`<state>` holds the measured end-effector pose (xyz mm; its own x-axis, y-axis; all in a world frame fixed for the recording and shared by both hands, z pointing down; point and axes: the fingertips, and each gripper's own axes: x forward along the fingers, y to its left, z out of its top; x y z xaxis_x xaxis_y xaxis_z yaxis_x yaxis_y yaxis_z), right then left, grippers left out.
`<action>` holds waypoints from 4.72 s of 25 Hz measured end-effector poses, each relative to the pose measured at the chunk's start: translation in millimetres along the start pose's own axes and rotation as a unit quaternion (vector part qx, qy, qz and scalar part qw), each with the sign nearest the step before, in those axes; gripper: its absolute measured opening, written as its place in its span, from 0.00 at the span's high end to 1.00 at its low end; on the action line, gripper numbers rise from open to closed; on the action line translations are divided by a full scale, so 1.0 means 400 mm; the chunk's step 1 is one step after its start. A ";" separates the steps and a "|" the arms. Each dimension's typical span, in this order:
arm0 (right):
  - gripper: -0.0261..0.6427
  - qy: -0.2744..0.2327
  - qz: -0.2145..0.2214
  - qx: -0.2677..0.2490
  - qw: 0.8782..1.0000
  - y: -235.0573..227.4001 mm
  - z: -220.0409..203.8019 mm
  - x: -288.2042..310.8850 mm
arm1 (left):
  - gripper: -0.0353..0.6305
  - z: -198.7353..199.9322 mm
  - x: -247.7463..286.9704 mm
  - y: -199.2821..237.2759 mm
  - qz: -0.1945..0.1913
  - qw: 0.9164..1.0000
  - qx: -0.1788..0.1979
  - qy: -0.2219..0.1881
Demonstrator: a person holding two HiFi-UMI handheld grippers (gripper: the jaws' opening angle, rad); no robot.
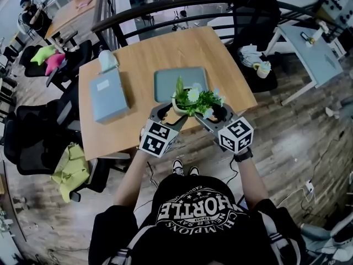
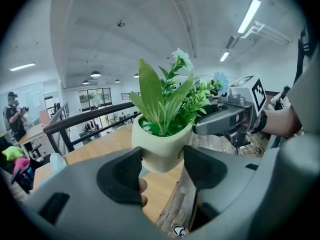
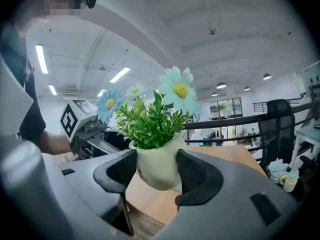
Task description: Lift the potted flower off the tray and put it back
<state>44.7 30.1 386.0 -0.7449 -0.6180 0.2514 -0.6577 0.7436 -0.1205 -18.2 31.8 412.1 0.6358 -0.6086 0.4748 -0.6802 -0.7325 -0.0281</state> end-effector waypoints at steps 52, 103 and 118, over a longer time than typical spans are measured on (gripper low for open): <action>0.55 -0.010 -0.039 0.007 0.999 -0.284 -0.097 -0.152 | 0.53 0.062 0.304 -0.137 -0.030 0.999 0.025 0.014; 0.55 0.087 0.013 0.024 0.996 -0.666 -0.239 0.449 | 0.53 -0.126 0.715 0.401 0.000 0.997 -0.025 0.067; 0.55 0.119 0.052 0.037 0.991 -0.748 -0.371 0.557 | 0.53 -0.244 0.832 0.461 0.033 0.994 -0.048 0.094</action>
<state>92.3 -292.3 620.7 -0.7672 -0.4552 0.4520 -0.5918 0.7740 -0.2251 32.3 -276.2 650.8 0.5157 -0.5801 0.6305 -0.7558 -0.6546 0.0159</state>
